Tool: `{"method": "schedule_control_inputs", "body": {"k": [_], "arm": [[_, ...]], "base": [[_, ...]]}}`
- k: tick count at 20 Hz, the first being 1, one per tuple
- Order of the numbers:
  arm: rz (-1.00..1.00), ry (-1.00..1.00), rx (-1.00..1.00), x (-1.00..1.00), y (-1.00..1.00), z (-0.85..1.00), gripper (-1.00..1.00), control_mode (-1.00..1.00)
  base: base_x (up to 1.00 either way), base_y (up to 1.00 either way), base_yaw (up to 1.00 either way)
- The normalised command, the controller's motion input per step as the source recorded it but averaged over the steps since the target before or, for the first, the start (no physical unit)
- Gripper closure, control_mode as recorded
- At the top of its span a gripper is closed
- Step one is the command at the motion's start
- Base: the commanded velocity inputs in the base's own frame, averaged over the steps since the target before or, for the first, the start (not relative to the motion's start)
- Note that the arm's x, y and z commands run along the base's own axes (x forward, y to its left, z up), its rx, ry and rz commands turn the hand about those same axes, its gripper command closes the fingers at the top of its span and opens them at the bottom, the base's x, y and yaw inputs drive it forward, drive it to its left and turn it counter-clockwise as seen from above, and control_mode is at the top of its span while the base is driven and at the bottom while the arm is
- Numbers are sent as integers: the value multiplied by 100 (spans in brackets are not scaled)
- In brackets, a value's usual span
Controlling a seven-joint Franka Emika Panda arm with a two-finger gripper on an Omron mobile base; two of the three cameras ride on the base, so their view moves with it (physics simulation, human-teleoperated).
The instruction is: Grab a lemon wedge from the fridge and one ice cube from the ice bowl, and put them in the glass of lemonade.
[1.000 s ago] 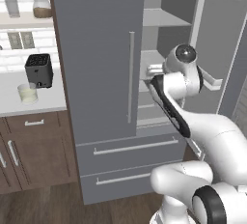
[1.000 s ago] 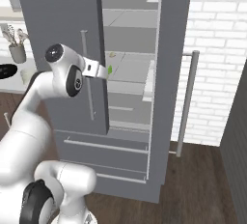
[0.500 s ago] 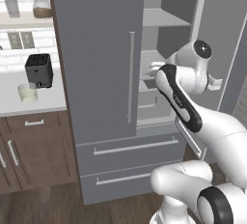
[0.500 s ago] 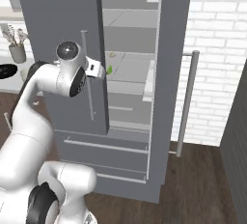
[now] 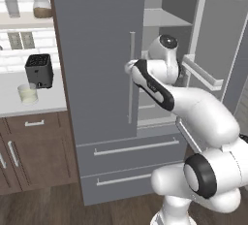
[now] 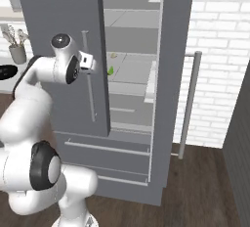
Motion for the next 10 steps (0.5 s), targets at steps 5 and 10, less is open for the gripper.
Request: {"method": "schedule_control_inputs", "body": {"k": [5, 10], "arm": [[3, 15, 0, 94, -4, -6, -100, -100], [3, 8, 0, 72, 1, 0, -100, -100]], "base": [[0, 0, 0], [0, 0, 0]]}}
